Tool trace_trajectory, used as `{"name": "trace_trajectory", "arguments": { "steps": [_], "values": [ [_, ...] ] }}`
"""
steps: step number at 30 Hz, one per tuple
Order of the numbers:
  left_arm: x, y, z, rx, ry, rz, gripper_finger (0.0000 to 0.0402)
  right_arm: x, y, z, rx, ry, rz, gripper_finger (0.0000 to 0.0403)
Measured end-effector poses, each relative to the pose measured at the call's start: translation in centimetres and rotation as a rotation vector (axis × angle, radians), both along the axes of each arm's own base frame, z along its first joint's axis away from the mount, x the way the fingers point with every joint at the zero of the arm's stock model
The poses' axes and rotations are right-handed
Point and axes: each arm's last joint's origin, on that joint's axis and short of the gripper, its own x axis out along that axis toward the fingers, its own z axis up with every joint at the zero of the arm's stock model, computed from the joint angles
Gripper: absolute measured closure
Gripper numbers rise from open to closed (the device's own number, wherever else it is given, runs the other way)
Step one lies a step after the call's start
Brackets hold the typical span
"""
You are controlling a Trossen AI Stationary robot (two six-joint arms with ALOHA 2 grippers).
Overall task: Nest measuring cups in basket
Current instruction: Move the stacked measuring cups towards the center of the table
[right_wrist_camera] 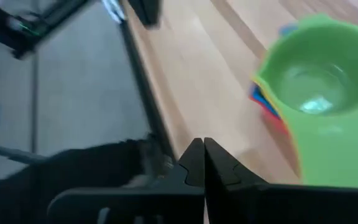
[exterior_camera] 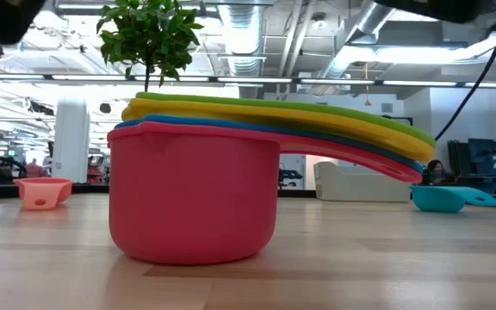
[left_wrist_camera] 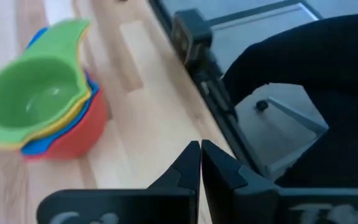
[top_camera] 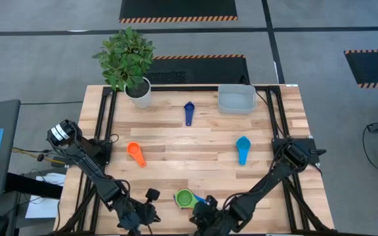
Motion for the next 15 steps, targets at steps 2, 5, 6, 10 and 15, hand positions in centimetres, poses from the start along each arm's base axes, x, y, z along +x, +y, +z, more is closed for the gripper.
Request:
{"name": "trace_trajectory", "arguments": {
  "steps": [2, 5, 6, 10, 15],
  "values": [
    [0.3, -0.4, -0.3, 0.004, -0.036, -0.023, 0.0401, -0.2, -0.2, -0.3, -0.025, 0.029, -0.005, 0.0398],
    [1.0, -1.2, -1.5, 0.007, -0.08, -0.087, 0.0401, -0.6, -0.2, -0.6, -0.05, 0.057, -0.011, 0.0397],
    [1.4, -1.3, -2.0, 0.013, -0.092, -0.102, 0.0401, -0.7, 0.0, -0.6, -0.048, 0.055, -0.007, 0.0397],
    [2.7, -1.2, -3.8, 0.037, -0.106, -0.106, 0.0401, -0.4, 1.1, -2.2, -0.036, 0.05, 0.064, 0.0399],
    [4.1, -0.1, -4.6, 0.049, -0.116, -0.022, 0.0401, -0.3, 2.1, -4.1, -0.051, 0.048, 0.067, 0.0397]
  ]
}}
